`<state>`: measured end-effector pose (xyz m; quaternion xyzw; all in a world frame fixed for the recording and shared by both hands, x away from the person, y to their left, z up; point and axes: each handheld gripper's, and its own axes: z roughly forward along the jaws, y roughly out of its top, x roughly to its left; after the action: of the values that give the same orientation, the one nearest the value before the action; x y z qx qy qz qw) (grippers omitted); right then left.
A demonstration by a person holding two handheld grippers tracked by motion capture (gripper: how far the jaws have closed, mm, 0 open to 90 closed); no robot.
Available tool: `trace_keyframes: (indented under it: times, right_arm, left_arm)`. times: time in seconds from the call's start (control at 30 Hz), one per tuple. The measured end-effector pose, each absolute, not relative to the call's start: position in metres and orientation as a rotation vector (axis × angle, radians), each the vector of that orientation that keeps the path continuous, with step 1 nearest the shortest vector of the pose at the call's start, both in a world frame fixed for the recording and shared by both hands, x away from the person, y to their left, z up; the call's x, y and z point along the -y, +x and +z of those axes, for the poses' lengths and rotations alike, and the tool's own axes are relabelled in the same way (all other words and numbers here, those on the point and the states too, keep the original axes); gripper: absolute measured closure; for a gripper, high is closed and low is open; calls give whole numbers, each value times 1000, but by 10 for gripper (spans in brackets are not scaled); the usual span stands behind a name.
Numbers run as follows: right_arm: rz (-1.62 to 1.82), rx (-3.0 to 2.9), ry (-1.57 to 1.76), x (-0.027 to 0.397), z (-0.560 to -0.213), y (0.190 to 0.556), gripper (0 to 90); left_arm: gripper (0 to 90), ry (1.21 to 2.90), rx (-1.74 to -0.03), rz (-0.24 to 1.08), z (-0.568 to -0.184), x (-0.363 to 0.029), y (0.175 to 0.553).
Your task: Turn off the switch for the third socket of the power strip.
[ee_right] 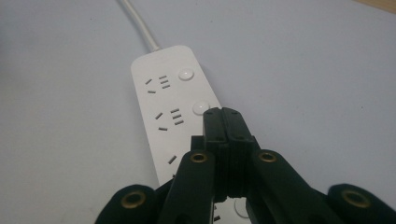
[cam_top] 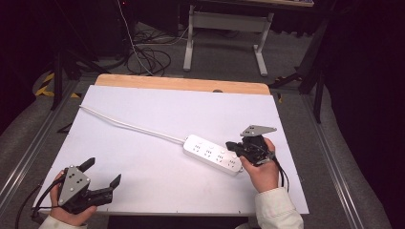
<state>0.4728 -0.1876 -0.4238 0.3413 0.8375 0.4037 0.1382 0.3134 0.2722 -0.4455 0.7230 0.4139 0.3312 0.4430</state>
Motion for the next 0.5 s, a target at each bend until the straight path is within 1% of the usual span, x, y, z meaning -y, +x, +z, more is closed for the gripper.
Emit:
trace_keyframes:
  times: [0.5]
  right_arm:
    - [1055, -2408, 911, 173, -445, 477, 900]
  left_arm:
    - [84, 1805, -1025, 818, -446, -272, 314]
